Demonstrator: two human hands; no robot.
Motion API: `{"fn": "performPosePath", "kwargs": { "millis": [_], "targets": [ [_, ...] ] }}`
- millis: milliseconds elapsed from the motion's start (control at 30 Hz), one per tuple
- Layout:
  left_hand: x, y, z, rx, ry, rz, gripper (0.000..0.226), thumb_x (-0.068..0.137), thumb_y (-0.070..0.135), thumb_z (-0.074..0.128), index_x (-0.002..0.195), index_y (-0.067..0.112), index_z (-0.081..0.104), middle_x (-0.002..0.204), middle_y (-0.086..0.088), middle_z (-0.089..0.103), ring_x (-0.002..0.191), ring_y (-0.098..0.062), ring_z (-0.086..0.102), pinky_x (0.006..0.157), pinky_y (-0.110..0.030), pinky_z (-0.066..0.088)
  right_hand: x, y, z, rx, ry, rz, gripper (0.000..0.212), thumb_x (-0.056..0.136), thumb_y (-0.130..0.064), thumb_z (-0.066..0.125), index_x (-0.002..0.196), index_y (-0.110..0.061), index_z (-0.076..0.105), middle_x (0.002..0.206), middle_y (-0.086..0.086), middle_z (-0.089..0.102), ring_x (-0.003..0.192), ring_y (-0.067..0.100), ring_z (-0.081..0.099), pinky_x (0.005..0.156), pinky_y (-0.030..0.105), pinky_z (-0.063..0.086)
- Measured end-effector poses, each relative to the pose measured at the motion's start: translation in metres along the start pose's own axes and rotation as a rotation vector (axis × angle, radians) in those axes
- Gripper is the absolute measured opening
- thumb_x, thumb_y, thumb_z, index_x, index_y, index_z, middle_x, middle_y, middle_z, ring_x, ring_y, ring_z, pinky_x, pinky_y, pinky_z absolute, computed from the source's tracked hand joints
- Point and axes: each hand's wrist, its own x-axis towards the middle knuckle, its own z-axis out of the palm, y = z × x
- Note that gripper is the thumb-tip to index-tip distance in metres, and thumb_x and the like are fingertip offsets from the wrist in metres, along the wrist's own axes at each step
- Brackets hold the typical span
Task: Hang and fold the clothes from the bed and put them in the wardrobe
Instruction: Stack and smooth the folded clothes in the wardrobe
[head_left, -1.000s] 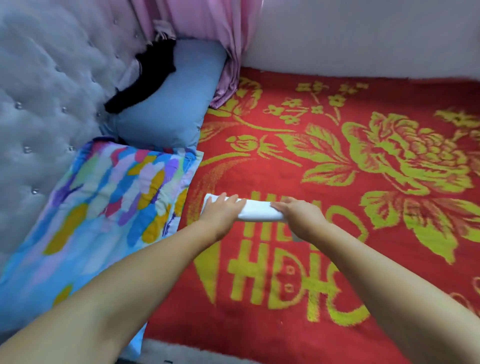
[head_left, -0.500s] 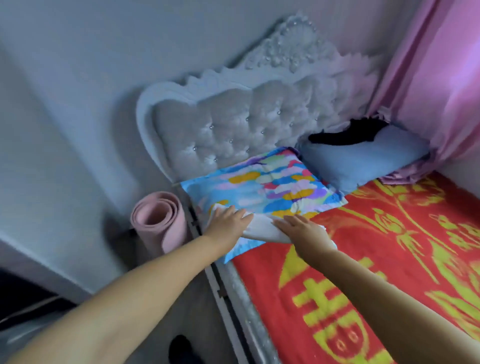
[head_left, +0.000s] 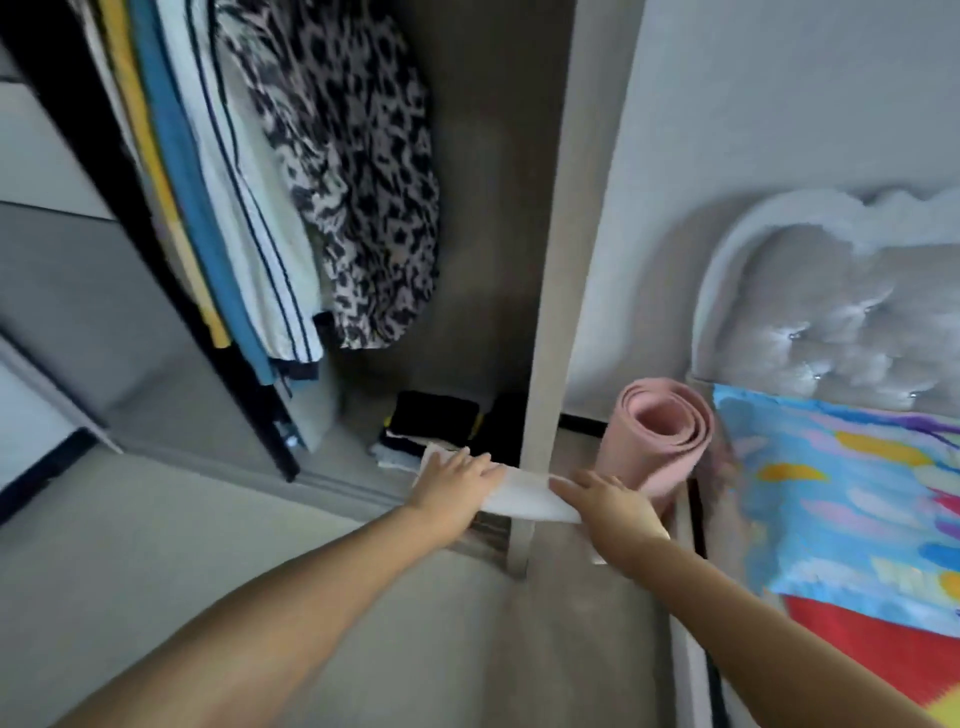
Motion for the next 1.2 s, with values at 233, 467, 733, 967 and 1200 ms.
{"fn": "performPosePath", "kwargs": {
  "millis": [233,467,733,967,1200],
  "targets": [
    [-0.074,-0.151,0.040,-0.034,-0.129,-0.118,0.066,0.089,-0.001,0.040,0.148,0.021,0.024,0.146,-0.009,0.035,0.132,-0.031,0.034,0.098,-0.045,0.032,0.090,-0.152,0.025,0.051,-0.191,-0.082,0.102,0.066,-0.019,0.080,0.147,-0.044,0.022,0.149,-0.013,0.029,0.131,0.018,0.041,0.098,0.030,0.044],
    [-0.059,-0.232,0.054,-0.082,-0.192,-0.175,0.067,0.085,-0.009,0.041,0.144,0.021,0.033,0.139,-0.011,0.042,0.128,-0.032,0.038,0.097,-0.047,0.036,0.179,-0.194,0.024,-0.014,-0.231,-0.112,0.106,0.062,-0.018,0.080,0.147,-0.041,0.021,0.142,-0.008,0.038,0.120,0.020,0.053,0.093,0.030,0.050],
    [0.060,-0.286,0.089,-0.099,-0.296,-0.084,0.059,0.092,-0.002,0.036,0.144,0.025,0.035,0.138,-0.012,0.043,0.128,-0.033,0.040,0.100,-0.046,0.037,0.282,-0.159,0.046,0.109,-0.235,-0.060,0.072,0.088,-0.004,0.049,0.146,-0.041,0.029,0.138,-0.001,0.046,0.120,0.024,0.052,0.095,0.031,0.046],
    [0.197,-0.330,0.130,-0.085,-0.336,0.000,0.069,0.089,0.004,0.048,0.149,0.027,0.023,0.138,-0.010,0.044,0.123,-0.032,0.047,0.097,-0.047,0.042,0.406,-0.104,0.059,0.145,-0.255,0.009,0.064,0.093,0.000,0.040,0.150,-0.027,0.029,0.142,0.007,0.045,0.127,0.026,0.048,0.103,0.034,0.041],
    [0.352,-0.380,0.205,0.068,0.036,0.066,0.039,0.083,0.008,0.048,0.116,0.015,0.068,0.102,-0.016,0.070,0.090,-0.031,0.068,0.069,-0.039,0.057,0.559,-0.056,0.095,0.001,-0.145,0.055,0.065,0.090,0.000,0.045,0.148,-0.026,0.030,0.141,0.007,0.046,0.121,0.031,0.053,0.097,0.041,0.047]
  ]
}}
